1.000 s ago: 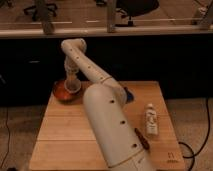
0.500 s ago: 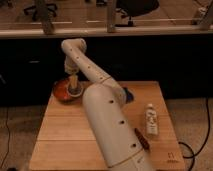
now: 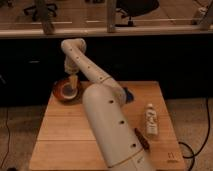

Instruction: Place the ceramic cup in the ceramic bowl

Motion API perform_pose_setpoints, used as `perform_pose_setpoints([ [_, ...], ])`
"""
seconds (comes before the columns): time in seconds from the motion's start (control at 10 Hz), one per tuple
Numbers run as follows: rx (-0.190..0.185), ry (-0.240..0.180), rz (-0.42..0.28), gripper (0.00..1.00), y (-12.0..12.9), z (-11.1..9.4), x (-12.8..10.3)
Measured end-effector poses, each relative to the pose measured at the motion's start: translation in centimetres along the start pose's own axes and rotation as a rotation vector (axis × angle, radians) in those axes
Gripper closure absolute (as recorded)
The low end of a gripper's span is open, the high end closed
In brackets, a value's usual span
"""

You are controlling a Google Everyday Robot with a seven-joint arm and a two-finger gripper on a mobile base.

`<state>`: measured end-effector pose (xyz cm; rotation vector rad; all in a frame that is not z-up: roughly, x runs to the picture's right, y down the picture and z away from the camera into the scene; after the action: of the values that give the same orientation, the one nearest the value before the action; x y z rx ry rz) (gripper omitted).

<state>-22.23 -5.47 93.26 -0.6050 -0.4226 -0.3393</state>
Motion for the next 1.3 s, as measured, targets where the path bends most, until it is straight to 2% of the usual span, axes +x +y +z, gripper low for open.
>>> perform_pose_setpoints([
  [0.3,0.004,-0.003,-0.004,0.20,0.0,-0.1,-0.2],
  [0.6,0.039,-0.024,-0.020,0.20,0.2,-1.3,-1.0],
  [1.0,0.135,-0.033,-0.038,0.20,1.0,-4.5,-2.0],
  [1.3,0.198,-0.055,-0.020,0.20,1.3,-6.0,-1.9],
])
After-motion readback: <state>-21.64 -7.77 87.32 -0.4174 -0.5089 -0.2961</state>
